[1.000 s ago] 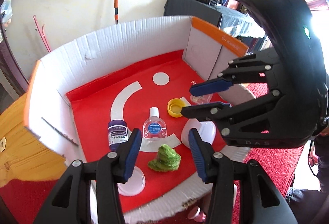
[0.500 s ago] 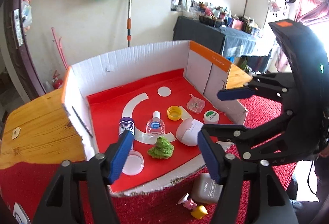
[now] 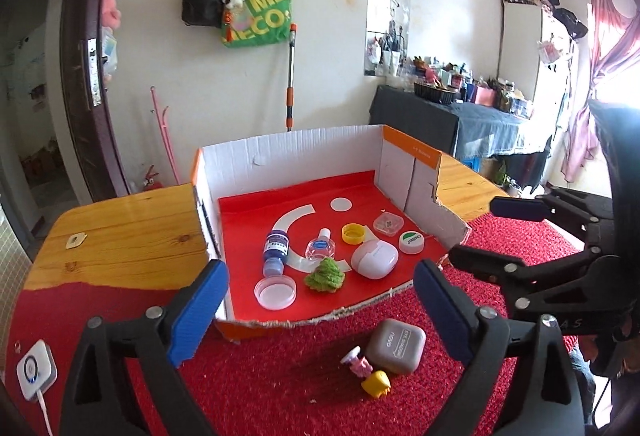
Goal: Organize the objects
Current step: 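Withdraw both tools out of the box toward the items on the cloth, then grasp the pink figurine with the left tool while the right tool grasps the brown eye-shadow case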
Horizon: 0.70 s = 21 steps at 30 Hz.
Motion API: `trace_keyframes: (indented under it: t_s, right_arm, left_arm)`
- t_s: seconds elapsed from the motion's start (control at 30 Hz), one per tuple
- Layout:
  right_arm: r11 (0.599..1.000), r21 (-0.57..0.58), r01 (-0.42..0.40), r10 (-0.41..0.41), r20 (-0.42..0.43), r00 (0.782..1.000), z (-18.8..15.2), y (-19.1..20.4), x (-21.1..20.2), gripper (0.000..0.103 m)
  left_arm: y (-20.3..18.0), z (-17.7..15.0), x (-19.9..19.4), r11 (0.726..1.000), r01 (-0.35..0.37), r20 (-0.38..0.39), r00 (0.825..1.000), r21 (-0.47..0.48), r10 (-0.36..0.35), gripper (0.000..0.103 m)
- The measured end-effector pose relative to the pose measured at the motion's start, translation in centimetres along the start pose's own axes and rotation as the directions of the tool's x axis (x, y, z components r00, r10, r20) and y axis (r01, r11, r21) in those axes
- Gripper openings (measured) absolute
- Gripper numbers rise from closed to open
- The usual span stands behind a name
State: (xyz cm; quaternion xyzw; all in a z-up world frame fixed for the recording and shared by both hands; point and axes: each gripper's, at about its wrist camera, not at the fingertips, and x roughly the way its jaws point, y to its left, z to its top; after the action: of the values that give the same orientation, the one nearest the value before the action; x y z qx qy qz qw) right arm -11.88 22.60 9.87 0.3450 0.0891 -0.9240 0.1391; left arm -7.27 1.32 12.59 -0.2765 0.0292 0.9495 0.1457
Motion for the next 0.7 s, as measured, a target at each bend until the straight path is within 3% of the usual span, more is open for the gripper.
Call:
trace_keyframes:
  t_s: [0.23, 0.4, 0.7]
  right_arm:
    - [0.997, 0.069, 0.035, -0.04, 0.076, 0.996, -2.2, 0.2, -2.6, 0.081]
    - [0.994, 0.088, 0.062, -0.071, 0.098, 0.993, -3.9, 0.5, -3.1, 0.082]
    - [0.988, 0.128, 0.09, -0.098, 0.061, 0.993, -7.3, 0.6, -0.5, 0.083]
  left_arm:
    - [0.8, -2.4, -0.8, 0.992, 0.036, -0.031, 0.999, -0.125, -0.04, 0.096]
    - [0.6, -4.6, 0.2, 0.987, 0.02, -0.068, 0.997, -0.158, -0.031, 0.096]
    - [-0.1, -8.7, 3.0, 0.985, -0.01, -0.18, 0.983, -0.175, -0.022, 0.096]
